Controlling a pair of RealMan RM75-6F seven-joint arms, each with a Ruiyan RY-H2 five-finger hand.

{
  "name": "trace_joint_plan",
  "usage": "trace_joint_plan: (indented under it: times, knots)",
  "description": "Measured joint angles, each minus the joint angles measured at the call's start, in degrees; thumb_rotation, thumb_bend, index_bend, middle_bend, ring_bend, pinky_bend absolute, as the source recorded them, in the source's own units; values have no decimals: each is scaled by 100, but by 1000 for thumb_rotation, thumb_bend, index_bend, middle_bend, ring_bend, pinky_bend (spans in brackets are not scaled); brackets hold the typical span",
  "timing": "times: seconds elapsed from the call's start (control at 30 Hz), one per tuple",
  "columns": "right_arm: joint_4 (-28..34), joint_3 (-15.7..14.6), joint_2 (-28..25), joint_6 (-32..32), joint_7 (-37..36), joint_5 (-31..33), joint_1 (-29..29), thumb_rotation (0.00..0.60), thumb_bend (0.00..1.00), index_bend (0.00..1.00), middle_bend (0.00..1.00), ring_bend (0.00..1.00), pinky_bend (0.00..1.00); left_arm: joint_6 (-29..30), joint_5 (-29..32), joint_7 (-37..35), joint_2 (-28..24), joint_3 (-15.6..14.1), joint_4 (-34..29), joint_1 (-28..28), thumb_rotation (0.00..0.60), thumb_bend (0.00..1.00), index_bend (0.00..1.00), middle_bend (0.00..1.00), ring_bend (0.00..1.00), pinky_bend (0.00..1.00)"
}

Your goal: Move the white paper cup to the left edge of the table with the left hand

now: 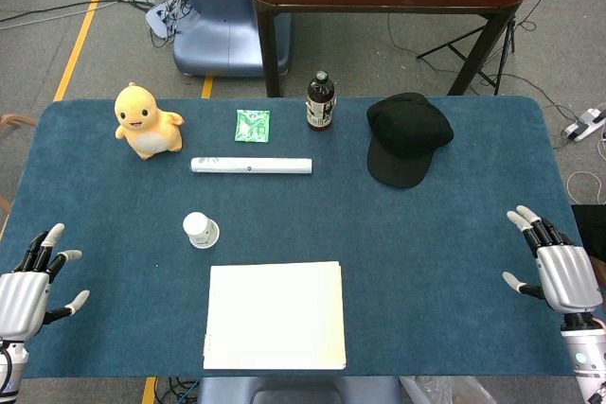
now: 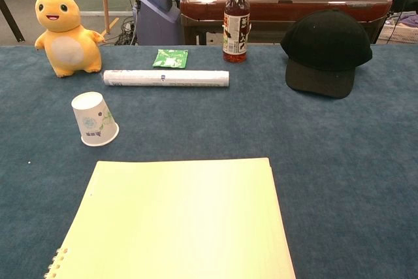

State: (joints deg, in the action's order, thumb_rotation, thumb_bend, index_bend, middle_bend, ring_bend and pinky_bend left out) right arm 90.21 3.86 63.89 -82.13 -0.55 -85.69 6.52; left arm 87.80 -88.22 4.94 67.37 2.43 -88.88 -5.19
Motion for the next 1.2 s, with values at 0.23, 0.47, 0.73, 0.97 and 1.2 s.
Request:
trace_joint_plan:
  times: [0.23, 0.47, 0.73, 0.97, 1.2]
  knots:
    - [5, -3, 16, 74, 28, 9, 42, 600, 0, 151, 124, 144, 372, 15, 5, -10, -12, -8, -17, 18, 600, 154, 332, 59, 28, 413]
    - [13, 28, -26, 90, -49, 65, 55, 600, 0, 151, 125, 144, 372, 30, -64, -31, 8, 18, -92, -25, 600, 154, 329, 75, 47, 261]
    - [49, 51, -120, 18, -152, 98, 14, 600, 0, 151, 125, 144, 372, -34, -290, 236, -7, 3, -336, -158, 600, 154, 261, 0, 46, 206]
    - [94, 81, -210, -83, -257, 131, -51, 600, 0, 151, 126, 144, 372, -188, -678, 614, -35, 6, -616, -417, 600, 154, 228, 0, 0, 197]
    - [119, 95, -260, -85, -274, 178, -70, 600, 0, 151, 129, 144, 372, -505, -921, 1047, 79, 61, -693, -782, 600, 154, 217, 0, 0, 175]
